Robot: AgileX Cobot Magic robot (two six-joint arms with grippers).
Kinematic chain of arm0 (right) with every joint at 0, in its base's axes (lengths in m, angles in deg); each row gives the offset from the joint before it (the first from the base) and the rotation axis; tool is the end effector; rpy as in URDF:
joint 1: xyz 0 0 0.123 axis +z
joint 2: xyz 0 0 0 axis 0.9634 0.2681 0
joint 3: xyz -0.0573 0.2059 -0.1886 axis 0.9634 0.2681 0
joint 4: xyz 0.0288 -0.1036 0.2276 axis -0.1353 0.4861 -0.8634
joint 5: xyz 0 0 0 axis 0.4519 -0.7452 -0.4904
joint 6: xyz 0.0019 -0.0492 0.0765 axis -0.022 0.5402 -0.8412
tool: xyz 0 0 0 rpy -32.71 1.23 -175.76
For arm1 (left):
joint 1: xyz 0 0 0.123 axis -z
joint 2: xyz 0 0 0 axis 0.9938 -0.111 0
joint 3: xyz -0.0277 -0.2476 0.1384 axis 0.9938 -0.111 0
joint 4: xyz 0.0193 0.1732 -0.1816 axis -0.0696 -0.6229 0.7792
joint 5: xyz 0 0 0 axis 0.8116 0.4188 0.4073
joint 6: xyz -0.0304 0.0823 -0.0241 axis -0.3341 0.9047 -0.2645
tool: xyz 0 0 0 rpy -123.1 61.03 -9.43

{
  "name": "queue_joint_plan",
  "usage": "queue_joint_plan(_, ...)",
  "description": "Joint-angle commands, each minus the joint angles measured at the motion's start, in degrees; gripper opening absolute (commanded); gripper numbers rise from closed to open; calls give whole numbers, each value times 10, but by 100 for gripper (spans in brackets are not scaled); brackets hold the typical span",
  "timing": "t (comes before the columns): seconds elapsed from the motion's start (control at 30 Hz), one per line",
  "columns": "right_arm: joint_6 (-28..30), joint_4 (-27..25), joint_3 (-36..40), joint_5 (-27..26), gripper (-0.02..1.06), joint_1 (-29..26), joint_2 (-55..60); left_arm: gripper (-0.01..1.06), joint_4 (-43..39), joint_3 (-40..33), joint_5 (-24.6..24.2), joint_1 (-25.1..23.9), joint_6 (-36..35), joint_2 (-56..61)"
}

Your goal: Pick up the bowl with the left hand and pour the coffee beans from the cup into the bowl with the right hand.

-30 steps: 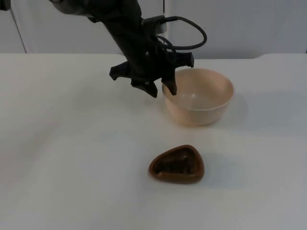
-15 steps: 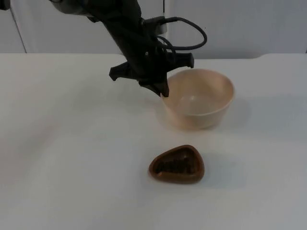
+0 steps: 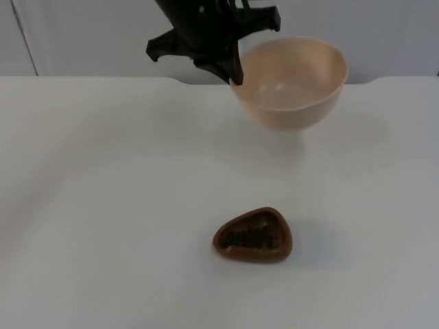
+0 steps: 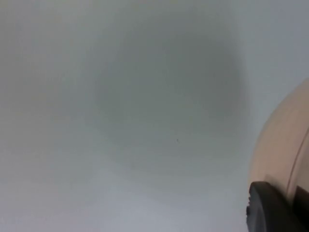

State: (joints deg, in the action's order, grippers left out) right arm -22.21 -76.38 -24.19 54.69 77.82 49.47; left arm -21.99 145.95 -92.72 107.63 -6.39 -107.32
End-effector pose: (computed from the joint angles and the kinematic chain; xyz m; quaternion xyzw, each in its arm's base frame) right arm -0.0072 -0.0004 0.2805 -0.0284 0.8548 0.0133 0.5180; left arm 0.4450 -0.2227 0.2087 0.0787 0.9601 -0.1990 0.1800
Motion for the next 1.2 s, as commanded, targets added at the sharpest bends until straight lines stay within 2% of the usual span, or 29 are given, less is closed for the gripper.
queue_joint_plan(0.0, 5, 0, 1, -2, 105, -3, -2, 0, -6, 2, -16, -6, -10, 14)
queue_joint_plan(0.27, 5, 0, 1, -2, 105, -3, -2, 0, -25, 0, -72, -12, -26, 33)
queue_joint_plan(0.37, 5, 0, 1, -2, 105, -3, -2, 0, -72, -2, -99, -12, -46, 40)
queue_joint_plan(0.5, 5, 0, 1, -2, 105, -3, -2, 0, -85, -24, -103, -12, -47, 57)
queue_joint_plan(0.67, 5, 0, 1, -2, 105, -3, -2, 0, -100, -60, -93, -12, -47, 84)
queue_joint_plan(0.83, 5, 0, 1, -2, 105, -3, -2, 0, -121, -127, -76, -12, -47, 124)
queue_joint_plan(0.97, 5, 0, 1, -2, 105, -3, -2, 0, -121, -207, -39, -12, -47, 172)
queue_joint_plan(1.0, 5, 0, 1, -2, 105, -3, -2, 0, -121, -207, -39, -12, -47, 172)
queue_joint_plan(1.13, 5, 0, 1, -2, 105, -3, -2, 0, -129, -305, -2, -12, -47, 235)
queue_joint_plan(1.17, 5, 0, 1, -2, 105, -3, -2, 0, -129, -305, -2, -12, -47, 235)
